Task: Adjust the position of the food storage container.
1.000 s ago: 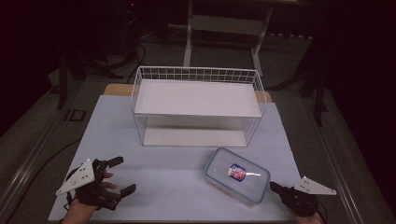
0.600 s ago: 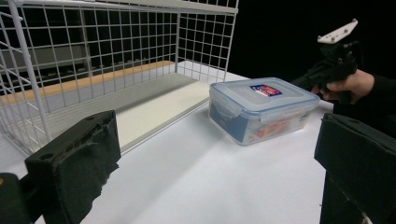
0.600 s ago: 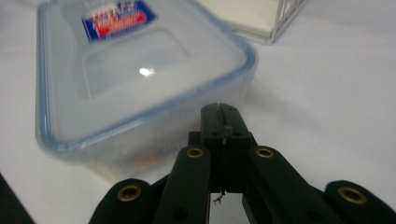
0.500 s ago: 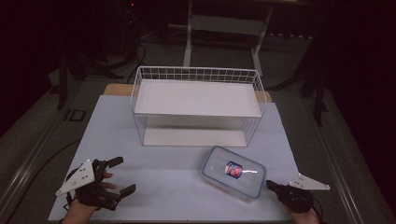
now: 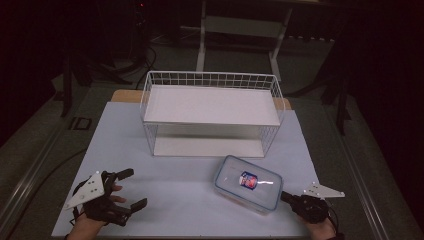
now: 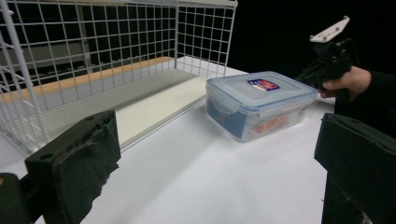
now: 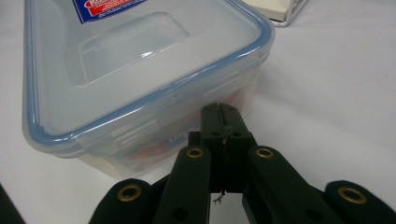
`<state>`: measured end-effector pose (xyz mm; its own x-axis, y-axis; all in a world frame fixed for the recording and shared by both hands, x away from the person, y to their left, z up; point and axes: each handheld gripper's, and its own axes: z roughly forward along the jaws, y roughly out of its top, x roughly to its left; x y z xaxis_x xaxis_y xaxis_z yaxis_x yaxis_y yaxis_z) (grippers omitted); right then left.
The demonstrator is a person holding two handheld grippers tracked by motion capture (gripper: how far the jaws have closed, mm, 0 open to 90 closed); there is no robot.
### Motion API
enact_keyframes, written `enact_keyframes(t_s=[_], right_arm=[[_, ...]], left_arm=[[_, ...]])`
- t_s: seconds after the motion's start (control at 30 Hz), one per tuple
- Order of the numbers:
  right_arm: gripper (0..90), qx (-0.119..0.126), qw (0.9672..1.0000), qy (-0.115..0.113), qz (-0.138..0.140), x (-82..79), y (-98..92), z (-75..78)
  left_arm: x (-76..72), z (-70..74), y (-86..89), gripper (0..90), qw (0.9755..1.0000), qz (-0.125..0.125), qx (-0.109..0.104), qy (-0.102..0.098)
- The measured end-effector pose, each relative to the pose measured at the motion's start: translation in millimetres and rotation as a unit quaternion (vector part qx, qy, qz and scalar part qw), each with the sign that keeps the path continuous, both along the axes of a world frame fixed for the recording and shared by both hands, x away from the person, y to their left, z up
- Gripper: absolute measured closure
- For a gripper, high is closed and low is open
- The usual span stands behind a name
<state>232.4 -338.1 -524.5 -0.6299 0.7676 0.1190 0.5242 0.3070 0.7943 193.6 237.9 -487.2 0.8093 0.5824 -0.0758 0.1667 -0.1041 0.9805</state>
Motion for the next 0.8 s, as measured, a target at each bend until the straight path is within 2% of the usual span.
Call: enact_keyframes(t_s=[0.23,0.47,0.63,0.8], right_arm=[[90.0,0.005,1.0,0.004,0.004,13.0,6.8,-0.4],[90.0,-0.006,0.9998,0.007,0.015,35.2,23.6,1.1],[90.0,-0.01,0.9998,0.005,0.017,48.1,32.7,1.0],[90.0,-0.01,0.9997,0.008,0.02,60.1,39.6,0.9]], left_arm=[[-0.6,-0.9,-1.7,0.2,1.0,-0.001,-0.005,0.003],[-0.7,-1.2,-2.7,0.3,1.0,-0.003,-0.005,0.003],[-0.5,-1.5,-2.4,0.2,0.9998,-0.007,-0.017,0.007],[-0.8,-1.5,-3.4,0.3,0.9999,-0.009,-0.013,0.005]])
